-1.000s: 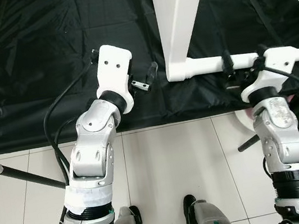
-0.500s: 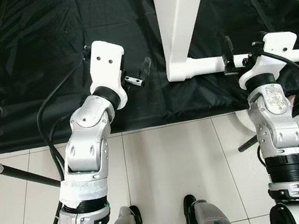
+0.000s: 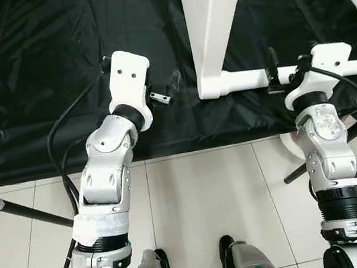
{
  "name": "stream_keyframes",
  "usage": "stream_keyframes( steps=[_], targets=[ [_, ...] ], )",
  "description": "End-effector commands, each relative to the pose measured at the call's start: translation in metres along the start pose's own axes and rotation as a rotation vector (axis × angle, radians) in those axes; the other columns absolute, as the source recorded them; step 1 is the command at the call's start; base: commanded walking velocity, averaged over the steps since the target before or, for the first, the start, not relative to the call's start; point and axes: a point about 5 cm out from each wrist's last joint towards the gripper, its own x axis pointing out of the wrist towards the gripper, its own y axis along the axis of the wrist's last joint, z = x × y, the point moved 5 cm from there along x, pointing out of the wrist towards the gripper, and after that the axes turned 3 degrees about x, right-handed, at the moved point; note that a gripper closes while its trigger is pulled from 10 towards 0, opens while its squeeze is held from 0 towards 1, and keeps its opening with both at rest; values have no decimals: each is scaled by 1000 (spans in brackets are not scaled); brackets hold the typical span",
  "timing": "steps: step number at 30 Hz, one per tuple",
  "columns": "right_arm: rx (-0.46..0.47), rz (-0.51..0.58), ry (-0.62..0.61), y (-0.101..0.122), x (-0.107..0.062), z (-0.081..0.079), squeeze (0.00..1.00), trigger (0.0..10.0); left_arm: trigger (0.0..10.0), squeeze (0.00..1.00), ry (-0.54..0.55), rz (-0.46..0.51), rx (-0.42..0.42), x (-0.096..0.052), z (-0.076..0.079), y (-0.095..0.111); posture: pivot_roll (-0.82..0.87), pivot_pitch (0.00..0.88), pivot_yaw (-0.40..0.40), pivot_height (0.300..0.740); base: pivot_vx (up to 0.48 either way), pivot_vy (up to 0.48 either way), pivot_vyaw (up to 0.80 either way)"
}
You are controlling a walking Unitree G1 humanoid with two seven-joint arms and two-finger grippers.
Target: Building children table
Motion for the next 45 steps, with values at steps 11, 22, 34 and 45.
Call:
stream_keyframes(
  steps=[11,22,34,45],
  targets=[
    [-18,-50,68,-16,-1,-20,0,10000,10000,0,142,-44,-10,-2,-29,-22,-65,52,49,740,0,0,0],
    [-34,-115,26,-34,-6,-22,0,10000,10000,0,197,-64,-80,-6,-38,-39,-73,59,72,740,0,0,0],
    [-2,-121,82,-39,-7,-36,0,10000,10000,0,190,-64,-99,-9,-33,-50,-83,85,43,740,0,0,0],
    [-11,-130,97,-42,-8,-38,0,10000,10000,0,205,-63,-75,-10,-36,-49,-75,96,41,740,0,-116,0]
  ],
)
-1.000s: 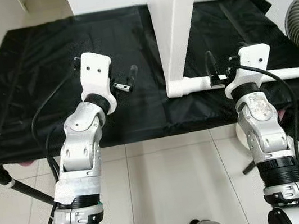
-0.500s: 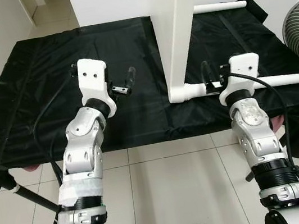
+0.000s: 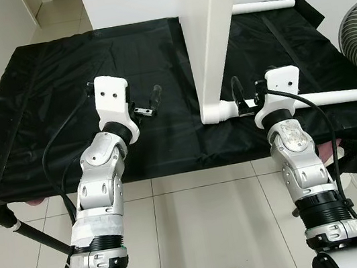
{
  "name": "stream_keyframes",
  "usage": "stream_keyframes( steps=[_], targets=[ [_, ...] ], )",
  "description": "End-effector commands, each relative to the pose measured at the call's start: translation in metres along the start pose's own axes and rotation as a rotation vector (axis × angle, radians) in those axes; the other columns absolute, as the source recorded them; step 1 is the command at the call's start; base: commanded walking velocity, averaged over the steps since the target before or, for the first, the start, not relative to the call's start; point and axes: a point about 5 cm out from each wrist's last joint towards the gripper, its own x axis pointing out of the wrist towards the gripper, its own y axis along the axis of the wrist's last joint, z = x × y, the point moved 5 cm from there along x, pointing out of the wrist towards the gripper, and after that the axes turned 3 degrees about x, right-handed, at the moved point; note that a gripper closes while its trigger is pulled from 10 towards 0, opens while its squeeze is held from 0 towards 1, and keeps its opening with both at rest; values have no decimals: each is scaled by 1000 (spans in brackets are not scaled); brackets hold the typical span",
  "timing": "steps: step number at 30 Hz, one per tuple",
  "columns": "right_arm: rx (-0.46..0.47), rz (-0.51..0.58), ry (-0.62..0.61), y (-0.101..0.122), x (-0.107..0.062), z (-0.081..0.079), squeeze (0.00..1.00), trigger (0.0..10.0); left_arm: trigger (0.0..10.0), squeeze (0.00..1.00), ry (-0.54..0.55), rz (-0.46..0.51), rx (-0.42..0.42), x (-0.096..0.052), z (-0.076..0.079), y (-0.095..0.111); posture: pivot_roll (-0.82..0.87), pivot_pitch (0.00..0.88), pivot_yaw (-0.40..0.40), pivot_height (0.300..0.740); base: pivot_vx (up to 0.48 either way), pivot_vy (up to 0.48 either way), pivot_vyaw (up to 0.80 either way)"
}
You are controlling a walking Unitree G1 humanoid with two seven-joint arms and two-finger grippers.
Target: Building children table
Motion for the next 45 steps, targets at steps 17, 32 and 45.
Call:
stream_keyframes(
  steps=[17,32,45],
  targets=[
    [-22,-29,-11,-8,-4,9,0,10000,10000,0,151,-17,29,-9,-20,-6,-66,115,34,740,0,-420,0],
    [-44,-42,1,-10,-7,13,0,10000,10000,0,203,-19,-12,-9,-23,-4,-76,144,30,740,0,0,0],
    [-58,-19,49,-2,-5,9,0,10000,10000,0,274,-58,23,-17,-21,-11,-85,138,13,740,0,0,0]
  ],
)
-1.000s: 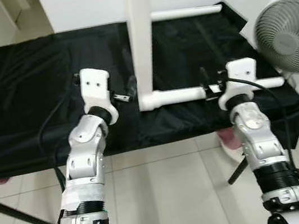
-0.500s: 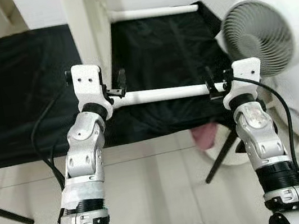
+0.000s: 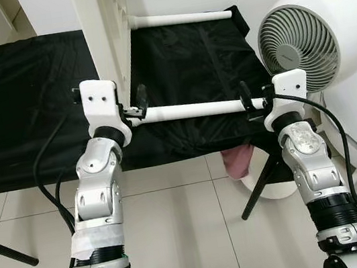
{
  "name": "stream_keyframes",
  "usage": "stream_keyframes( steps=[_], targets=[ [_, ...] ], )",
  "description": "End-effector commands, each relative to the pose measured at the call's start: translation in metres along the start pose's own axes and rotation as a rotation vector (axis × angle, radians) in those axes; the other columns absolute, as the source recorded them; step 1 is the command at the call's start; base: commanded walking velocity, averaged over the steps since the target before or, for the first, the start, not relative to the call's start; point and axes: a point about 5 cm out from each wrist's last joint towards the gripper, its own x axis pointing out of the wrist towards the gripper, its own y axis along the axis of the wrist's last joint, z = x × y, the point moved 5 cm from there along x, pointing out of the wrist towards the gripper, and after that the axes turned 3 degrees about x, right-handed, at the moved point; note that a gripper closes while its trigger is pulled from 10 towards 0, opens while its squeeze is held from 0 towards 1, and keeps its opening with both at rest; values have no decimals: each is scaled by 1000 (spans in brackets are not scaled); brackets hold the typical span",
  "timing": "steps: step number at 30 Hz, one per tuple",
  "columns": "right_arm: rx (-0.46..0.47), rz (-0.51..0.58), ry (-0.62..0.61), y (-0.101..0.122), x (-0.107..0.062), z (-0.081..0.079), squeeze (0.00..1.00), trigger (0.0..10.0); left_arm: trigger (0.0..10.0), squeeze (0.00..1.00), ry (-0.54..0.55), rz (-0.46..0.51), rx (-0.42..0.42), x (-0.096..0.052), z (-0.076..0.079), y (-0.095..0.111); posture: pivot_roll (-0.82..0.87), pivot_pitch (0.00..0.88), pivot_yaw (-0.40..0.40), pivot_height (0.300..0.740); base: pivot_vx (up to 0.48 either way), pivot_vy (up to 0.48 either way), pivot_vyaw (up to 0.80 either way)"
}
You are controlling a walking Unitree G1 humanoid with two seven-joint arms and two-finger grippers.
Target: Building children table
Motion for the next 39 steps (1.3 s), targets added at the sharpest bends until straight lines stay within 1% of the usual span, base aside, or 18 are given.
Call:
stream_keyframes(
  steps=[1,4,7,8,10,11,14,17,21,26,29,35,37,39],
  targets=[
    [8,18,30,5,4,-7,0,10000,10000,0,130,-55,26,0,-14,-15,-82,141,9,740,0,0,0],
    [7,24,40,7,5,-8,0,10000,10000,0,134,-64,36,1,-15,-19,-82,141,9,740,0,0,0],
    [6,39,45,11,10,-8,0,10000,10000,0,152,-77,35,7,-23,-24,-80,138,8,740,0,0,0],
    [6,39,45,11,10,-8,0,10000,10000,0,152,-77,35,7,-23,-24,-80,138,8,740,0,0,0],
    [6,45,40,13,12,-6,0,10000,10000,0,171,-77,46,9,-30,-22,-81,136,10,740,0,0,0],
    [6,45,40,13,12,-6,0,10000,10000,0,171,-77,46,9,-30,-22,-81,136,10,740,0,0,0],
    [4,45,31,13,13,-4,0,10000,10000,0,203,-80,63,11,-41,-21,-85,133,12,740,0,0,0],
    [2,47,25,13,13,-3,0,10000,10000,0,208,-86,69,13,-45,-23,-91,129,13,740,0,0,0],
    [1,50,20,14,14,-1,0,10000,10000,0,204,-89,69,15,-45,-25,-91,129,13,740,0,0,0],
    [-5,58,11,17,17,2,0,10000,10000,0,212,-86,48,24,-43,-26,-99,125,13,740,0,0,0],
    [-4,62,11,18,17,2,0,10000,10000,0,219,-88,51,28,-43,-26,-100,126,12,740,0,0,0],
    [0,69,15,20,19,1,0,10000,10000,0,214,-80,89,34,-41,-22,-101,130,13,740,0,0,0],
    [7,84,46,25,21,-5,0,10000,10000,0,221,-74,98,38,-42,-20,-101,130,13,740,0,0,0],
    [7,84,46,25,21,-5,0,10000,10000,0,221,-74,98,38,-42,-20,-101,130,13,740,0,0,0]
  ],
)
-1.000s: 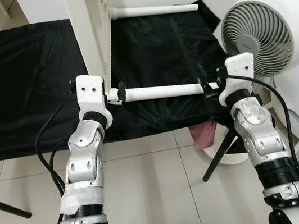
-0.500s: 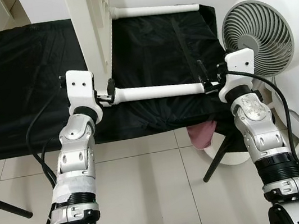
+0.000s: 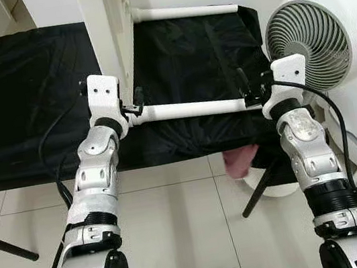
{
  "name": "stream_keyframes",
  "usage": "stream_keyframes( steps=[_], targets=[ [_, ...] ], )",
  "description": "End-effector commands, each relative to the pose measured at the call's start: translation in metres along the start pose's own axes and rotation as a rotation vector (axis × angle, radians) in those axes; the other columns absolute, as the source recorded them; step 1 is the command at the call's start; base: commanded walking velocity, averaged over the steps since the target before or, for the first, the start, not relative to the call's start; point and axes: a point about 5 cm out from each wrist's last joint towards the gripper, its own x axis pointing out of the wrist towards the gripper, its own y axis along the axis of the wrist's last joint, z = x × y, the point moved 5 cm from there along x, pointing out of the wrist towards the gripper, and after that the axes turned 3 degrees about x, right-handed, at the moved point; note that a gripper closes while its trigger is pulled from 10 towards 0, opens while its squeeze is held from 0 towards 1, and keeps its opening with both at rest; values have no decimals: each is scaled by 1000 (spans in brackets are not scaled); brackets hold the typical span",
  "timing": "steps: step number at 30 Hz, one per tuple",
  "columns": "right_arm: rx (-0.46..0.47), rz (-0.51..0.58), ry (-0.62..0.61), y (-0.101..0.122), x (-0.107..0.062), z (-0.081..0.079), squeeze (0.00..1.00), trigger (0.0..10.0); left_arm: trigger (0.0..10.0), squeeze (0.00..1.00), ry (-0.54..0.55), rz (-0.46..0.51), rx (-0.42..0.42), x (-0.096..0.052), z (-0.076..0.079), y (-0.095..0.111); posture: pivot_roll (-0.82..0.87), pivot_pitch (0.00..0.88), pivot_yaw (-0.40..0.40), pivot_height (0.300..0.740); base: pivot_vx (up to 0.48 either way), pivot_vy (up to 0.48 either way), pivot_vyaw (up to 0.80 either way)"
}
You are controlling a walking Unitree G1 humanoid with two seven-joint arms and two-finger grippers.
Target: Building children table
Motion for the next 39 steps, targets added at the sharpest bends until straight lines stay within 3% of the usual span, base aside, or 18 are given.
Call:
stream_keyframes(
  steps=[1,9,23,29,39],
  targets=[
    [11,17,28,4,2,-6,0,10000,10000,0,220,1,15,-1,-22,3,-101,130,13,740,0,0,0],
    [20,15,92,4,2,-19,0,10000,10000,0,262,-4,15,5,-29,4,-98,145,17,740,0,0,0],
    [18,17,89,5,1,-18,0,10000,10000,0,289,-23,1,12,-30,2,-109,171,19,740,0,0,0],
    [39,39,96,15,3,-24,0,10000,10000,0,348,-13,-20,25,-37,20,-115,229,22,740,0,0,0],
    [60,61,139,28,6,-38,0,10000,10000,0,421,16,-5,28,-51,34,-124,304,6,740,0,0,0]
  ],
)
